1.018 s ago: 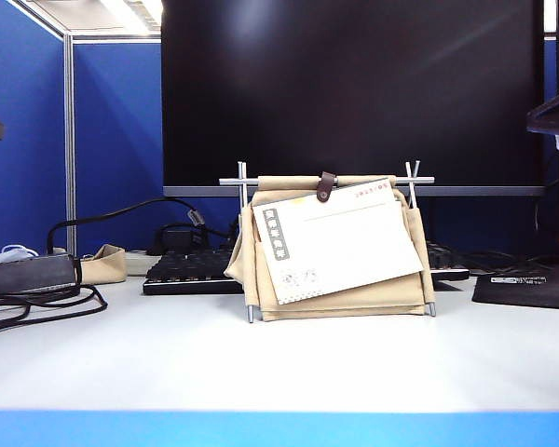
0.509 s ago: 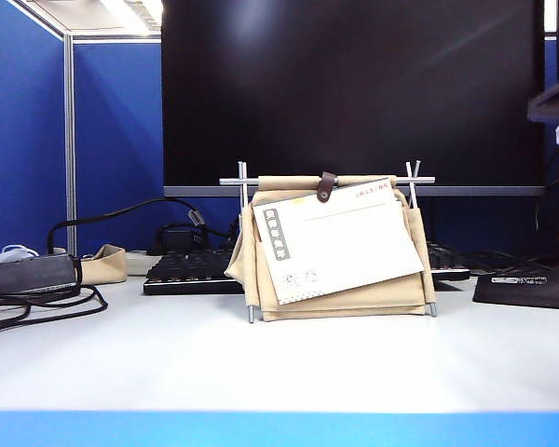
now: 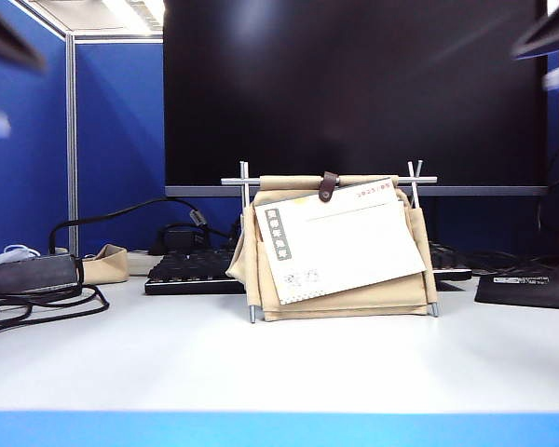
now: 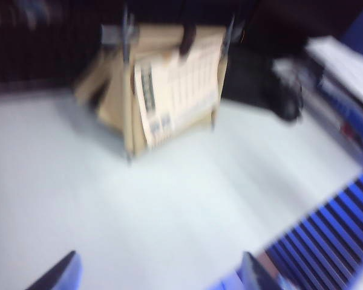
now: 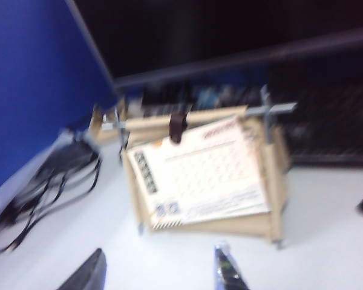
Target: Turn one page of the calendar.
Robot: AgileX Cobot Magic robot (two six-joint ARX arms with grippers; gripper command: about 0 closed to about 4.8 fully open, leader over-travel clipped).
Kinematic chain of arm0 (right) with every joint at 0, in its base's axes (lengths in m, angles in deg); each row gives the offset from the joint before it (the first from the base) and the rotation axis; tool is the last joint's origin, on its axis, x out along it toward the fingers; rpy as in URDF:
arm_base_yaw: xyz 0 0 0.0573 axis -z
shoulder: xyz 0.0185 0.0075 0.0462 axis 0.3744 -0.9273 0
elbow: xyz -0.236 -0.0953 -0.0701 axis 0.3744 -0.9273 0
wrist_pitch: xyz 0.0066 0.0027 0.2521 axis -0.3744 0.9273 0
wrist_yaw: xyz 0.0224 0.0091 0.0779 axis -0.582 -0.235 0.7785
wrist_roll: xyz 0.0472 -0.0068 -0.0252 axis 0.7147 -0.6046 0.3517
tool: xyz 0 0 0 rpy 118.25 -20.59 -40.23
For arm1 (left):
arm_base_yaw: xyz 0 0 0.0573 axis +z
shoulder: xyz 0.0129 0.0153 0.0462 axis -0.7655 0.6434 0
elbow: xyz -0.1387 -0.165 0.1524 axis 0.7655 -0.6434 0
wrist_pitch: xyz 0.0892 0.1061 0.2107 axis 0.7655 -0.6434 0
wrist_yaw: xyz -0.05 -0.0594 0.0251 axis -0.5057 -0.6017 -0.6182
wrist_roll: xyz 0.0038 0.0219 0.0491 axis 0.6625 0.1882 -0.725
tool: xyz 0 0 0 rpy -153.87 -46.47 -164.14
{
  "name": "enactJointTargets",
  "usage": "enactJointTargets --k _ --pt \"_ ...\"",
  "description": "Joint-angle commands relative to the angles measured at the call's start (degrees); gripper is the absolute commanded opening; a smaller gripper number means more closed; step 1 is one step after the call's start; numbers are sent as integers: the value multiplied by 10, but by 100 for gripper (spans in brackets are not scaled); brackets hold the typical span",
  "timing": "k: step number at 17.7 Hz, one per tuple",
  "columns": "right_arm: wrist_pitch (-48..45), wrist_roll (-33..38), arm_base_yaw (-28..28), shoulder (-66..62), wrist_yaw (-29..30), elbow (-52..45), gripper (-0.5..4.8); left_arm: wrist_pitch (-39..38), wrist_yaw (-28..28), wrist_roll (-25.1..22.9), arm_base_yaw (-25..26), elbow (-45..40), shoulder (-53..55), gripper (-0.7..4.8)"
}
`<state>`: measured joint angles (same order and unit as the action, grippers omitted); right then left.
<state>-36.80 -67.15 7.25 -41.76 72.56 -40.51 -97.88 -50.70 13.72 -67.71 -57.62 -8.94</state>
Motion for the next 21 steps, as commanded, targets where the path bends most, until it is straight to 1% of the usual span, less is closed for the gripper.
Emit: enactJointTargets --k 1,3,4,5,6,7,8,9,13,14,19,21 --pt "-29 2 88 -187 185 96 231 34 -32 -3 -2 3 26 346" --pt "-64 18 152 -331 300 166 235 46 -29 -2 -11 3 30 346" --pt "-84 44 173 -395 350 196 235 46 -29 -3 -17 3 30 346" --pt "-100 71 187 -448 389 219 242 50 -28 -3 -22 3 30 346" --pt "-116 102 198 -505 434 242 269 50 -27 -3 -30 3 30 346" --pt "-126 119 200 -541 464 255 275 50 -24 -3 -37 3 30 346" --pt "-136 130 195 -593 497 272 275 50 -5 -4 -50 3 30 346" --pt "-139 130 190 -625 508 281 275 50 3 -13 -58 3 30 346" --pt "-152 129 170 -707 501 283 276 50 39 -15 -92 3 32 346" --pt "-156 129 166 -718 501 283 276 50 40 -15 -96 3 32 346" --pt "-176 129 167 -738 483 283 276 50 40 -13 -96 2 32 346" --pt "-195 129 167 -742 467 283 277 50 40 -13 -96 2 32 345"
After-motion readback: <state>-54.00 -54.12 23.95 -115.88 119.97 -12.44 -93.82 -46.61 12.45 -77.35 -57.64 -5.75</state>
